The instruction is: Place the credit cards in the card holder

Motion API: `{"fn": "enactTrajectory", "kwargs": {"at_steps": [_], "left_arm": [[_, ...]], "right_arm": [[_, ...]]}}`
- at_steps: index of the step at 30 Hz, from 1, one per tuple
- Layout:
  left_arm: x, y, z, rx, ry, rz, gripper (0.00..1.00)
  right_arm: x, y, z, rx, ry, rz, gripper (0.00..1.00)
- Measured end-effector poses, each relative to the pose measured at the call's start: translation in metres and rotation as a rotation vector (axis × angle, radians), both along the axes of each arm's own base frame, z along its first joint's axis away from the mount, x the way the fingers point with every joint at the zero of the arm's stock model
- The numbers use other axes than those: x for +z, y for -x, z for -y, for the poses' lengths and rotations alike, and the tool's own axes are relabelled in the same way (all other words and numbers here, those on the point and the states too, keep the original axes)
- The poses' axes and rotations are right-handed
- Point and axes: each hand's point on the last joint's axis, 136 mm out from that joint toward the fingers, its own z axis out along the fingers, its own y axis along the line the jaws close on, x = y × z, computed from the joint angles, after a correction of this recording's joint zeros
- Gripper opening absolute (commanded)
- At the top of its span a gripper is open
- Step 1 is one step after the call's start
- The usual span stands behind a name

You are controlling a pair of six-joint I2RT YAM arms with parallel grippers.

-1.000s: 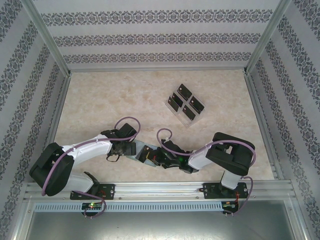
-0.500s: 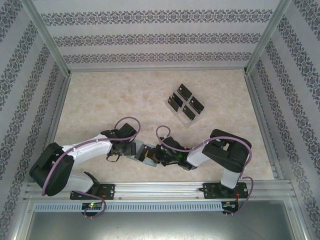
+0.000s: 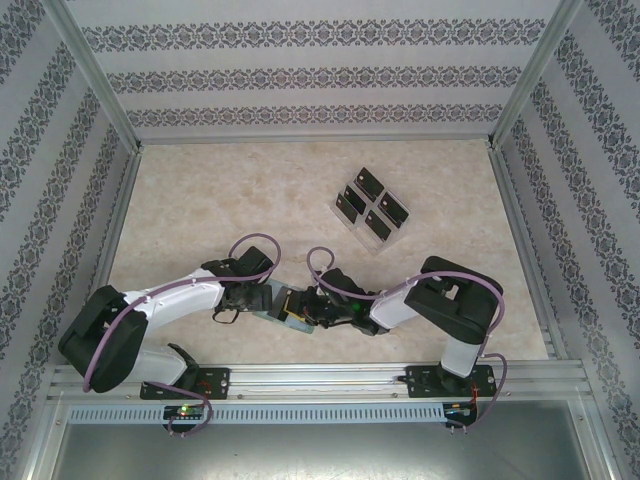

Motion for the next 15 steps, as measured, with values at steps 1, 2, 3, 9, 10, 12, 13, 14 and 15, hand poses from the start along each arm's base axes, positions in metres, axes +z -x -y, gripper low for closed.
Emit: {"fn": "enactTrajectory", "kwargs": {"at_steps": [1, 2, 3, 9, 10, 12, 13, 14, 15], "left_arm": [[0.0, 0.0, 0.0, 0.0, 0.0, 0.0, 0.9], [0.001, 0.0, 0.0, 0.0, 0.0, 0.0, 0.91], [0.001, 0.001, 0.0, 0.0, 0.001, 0.0, 0.91], [0.007, 0.0, 0.001, 0.0, 0.016, 0.016, 0.92], [0.009, -0.001, 0.001, 0.001, 0.021, 0.022, 0.92], [0.013, -0.002, 0.002, 0.002, 0.029, 0.034, 0.92], [0.015, -0.003, 0.002, 0.002, 0.034, 0.04, 0.92], [0.016, -0.003, 0.002, 0.002, 0.038, 0.045, 0.92], [0.018, -0.003, 0.003, 0.002, 0.041, 0.049, 0.92]], "right_arm": [[0.001, 0.0, 0.0, 0.004, 0.003, 0.002, 0.32], [0.001, 0.001, 0.001, 0.006, 0.008, 0.003, 0.34], [0.002, 0.001, 0.001, 0.01, 0.015, 0.004, 0.36], [0.006, 0.002, 0.008, 0.029, 0.057, 0.019, 0.48], [0.006, 0.001, 0.009, 0.032, 0.063, 0.02, 0.49], [0.007, -0.001, 0.012, 0.034, 0.068, 0.021, 0.51], [0.007, -0.002, 0.014, 0.033, 0.073, 0.021, 0.52], [0.007, -0.004, 0.016, 0.034, 0.079, 0.023, 0.52], [0.007, -0.006, 0.018, 0.033, 0.085, 0.023, 0.52]]}}
